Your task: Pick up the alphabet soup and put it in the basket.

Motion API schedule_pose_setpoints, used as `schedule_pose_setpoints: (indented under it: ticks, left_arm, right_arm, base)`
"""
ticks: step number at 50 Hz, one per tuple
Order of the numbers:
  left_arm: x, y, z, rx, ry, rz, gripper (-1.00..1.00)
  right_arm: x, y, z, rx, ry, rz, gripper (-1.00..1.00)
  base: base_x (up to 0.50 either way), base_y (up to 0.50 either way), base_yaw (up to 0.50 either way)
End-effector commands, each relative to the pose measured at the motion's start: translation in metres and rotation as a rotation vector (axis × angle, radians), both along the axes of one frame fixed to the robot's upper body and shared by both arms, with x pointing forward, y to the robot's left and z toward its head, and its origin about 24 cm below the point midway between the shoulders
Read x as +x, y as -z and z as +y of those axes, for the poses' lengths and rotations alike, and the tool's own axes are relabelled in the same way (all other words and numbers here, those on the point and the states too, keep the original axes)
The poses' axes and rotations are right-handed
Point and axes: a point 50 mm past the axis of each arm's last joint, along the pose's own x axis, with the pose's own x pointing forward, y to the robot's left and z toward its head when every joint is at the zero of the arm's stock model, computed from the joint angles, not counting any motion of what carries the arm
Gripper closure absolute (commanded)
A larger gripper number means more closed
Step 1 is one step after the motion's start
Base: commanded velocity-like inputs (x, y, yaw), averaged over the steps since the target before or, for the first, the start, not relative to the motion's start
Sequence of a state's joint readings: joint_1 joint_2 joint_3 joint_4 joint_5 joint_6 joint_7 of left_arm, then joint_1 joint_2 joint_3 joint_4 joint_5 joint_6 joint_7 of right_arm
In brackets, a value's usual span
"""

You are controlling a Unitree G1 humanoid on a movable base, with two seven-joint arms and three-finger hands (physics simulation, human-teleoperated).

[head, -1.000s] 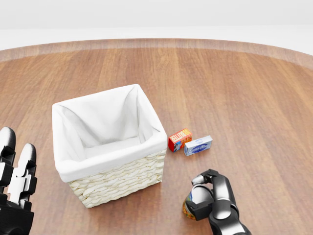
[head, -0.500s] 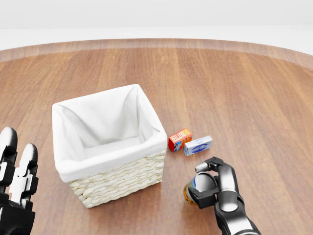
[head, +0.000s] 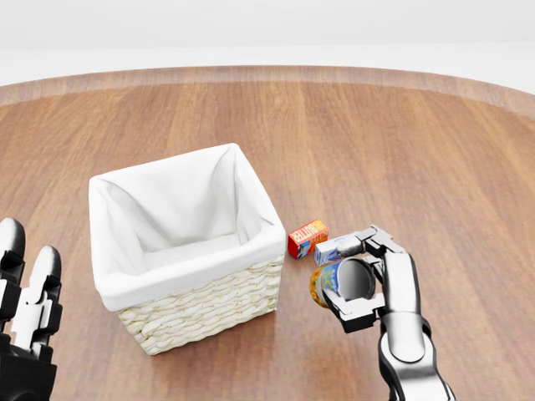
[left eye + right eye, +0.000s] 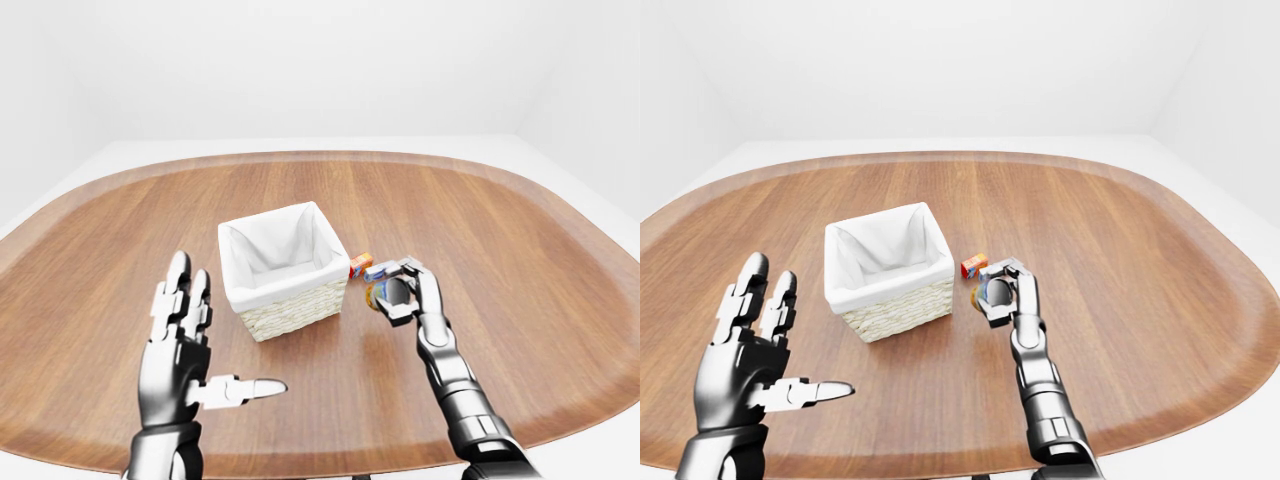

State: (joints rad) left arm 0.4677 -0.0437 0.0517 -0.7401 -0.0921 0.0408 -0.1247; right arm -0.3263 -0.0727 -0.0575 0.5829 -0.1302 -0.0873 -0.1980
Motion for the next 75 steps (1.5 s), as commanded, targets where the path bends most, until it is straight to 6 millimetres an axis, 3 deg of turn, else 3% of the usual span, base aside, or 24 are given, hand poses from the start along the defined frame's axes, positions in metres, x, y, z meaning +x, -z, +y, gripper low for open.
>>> schedule_pose_setpoints:
  ticks: [1,12,31,38,47,57,63,75]
  left_arm:
    - [-0.003,-0.002,0.0,-0.001,0.001,-0.005,-1.0]
    - [-0.003,-0.002,0.0,-0.001,0.003,-0.006,-1.0]
    - [-0.002,-0.001,-0.001,-0.004,0.011,-0.002,-1.0]
    - [-0.002,-0.001,0.0,-0.004,0.011,0.0,-1.0]
    - [-0.004,-0.002,0.0,-0.008,0.015,-0.001,-1.0]
    - [-0.005,-0.002,0.001,-0.01,0.018,-0.002,-1.0]
    - [-0.007,-0.002,-0.001,-0.008,0.025,-0.004,-1.0]
    - [-0.009,-0.002,-0.002,-0.009,0.035,-0.006,-1.0]
  right_arm:
    - [-0.006,-0.039,0.003,0.009,-0.027,-0.19,1.0]
    - [-0.018,-0.072,0.007,0.01,-0.04,-0.298,1.0]
    - [-0.016,-0.103,0.013,0.0,-0.056,-0.37,1.0]
    - [-0.027,-0.137,0.025,-0.013,-0.098,-0.52,1.0]
    - [-0.035,-0.166,0.04,-0.01,-0.156,-0.646,1.0]
    - [-0.032,-0.186,0.054,-0.024,-0.181,-0.723,1.0]
    - [-0.035,-0.203,0.074,-0.027,-0.233,-0.799,1.0]
    - [-0.02,-0.201,0.101,-0.029,-0.272,-0.755,1.0]
  base:
    - [0.0,0.0,0.0]
    - [0.0,0.0,0.0]
    - [0.0,0.0,0.0]
    - [0.0,0.0,0.0]
    - [0.0,0.0,0.0]
    - [0.0,0.0,0.0]
    - [0.0,0.0,0.0]
    - [0.0,0.0,0.0]
